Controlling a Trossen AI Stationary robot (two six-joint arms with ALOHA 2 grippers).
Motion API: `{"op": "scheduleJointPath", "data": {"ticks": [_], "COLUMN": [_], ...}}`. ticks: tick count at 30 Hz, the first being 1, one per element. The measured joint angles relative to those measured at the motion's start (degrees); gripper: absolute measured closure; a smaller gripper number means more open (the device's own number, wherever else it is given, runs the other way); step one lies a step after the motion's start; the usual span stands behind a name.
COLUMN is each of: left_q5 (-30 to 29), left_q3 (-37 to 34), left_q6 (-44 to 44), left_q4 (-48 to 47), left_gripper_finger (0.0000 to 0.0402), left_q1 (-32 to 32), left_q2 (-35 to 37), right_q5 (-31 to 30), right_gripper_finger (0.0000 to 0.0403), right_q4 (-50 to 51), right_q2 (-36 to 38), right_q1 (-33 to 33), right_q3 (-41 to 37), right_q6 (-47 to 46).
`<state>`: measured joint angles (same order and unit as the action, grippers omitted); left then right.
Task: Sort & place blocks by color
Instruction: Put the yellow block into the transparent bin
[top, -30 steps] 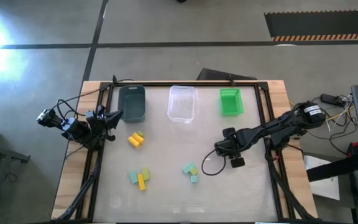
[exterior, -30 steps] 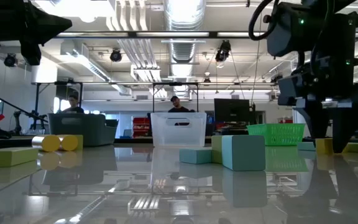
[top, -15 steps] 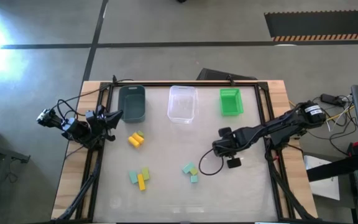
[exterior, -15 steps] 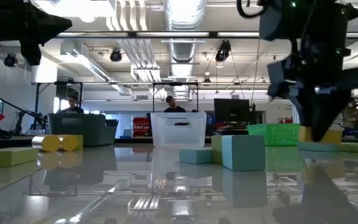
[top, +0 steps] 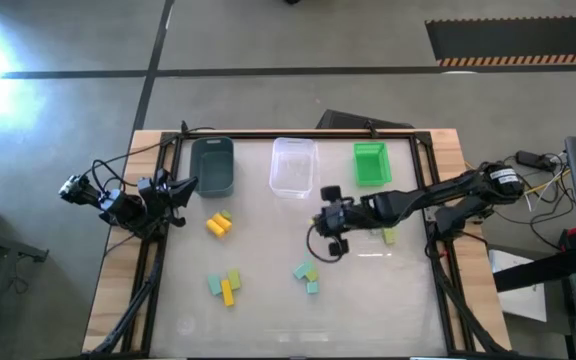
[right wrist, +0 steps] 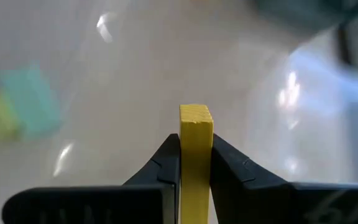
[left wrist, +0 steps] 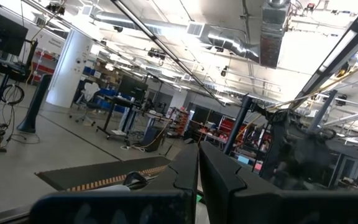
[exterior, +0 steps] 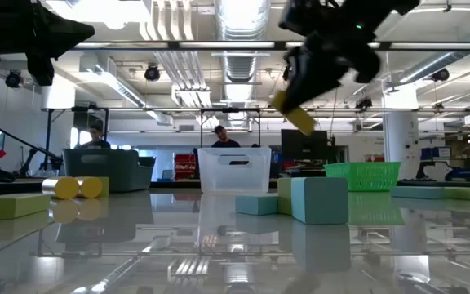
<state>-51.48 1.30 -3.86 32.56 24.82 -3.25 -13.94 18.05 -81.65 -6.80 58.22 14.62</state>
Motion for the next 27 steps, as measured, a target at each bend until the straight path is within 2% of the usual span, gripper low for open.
{"op": "scheduleJointPath", "data": {"ticks": [7, 12, 14, 18, 27], "left_q5": [0.0, 0.0, 0.0, 0.0, 0.0], "left_q3": [0.0, 0.0, 0.0, 0.0, 0.0], "left_q6": [0.4, 0.4, 0.0, 0.0, 0.4], "left_q4": [0.0, 0.0, 0.0, 0.0, -0.1], "left_gripper_finger": [0.0402, 0.0402, 0.0402, 0.0402, 0.0402], "left_q1": [0.0, 0.0, 0.0, 0.0, 0.0], "left_q2": [0.0, 0.0, -0.1, 0.0, 0.0], "right_q5": [0.6, 0.7, 1.0, 2.6, 3.6], "right_gripper_finger": [0.0365, 0.0365, 0.0365, 0.0365, 0.0365], "right_q4": [-23.2, -37.1, -38.4, -31.9, 0.5], "right_q2": [-0.4, -3.7, -5.2, -9.0, -18.0], "right_q1": [8.8, 15.7, 17.8, 21.4, 26.5], "right_q3": [-0.8, -1.2, -0.2, 4.9, 24.5], "right_q6": [8.3, 3.8, 0.5, -6.5, -25.2]}}
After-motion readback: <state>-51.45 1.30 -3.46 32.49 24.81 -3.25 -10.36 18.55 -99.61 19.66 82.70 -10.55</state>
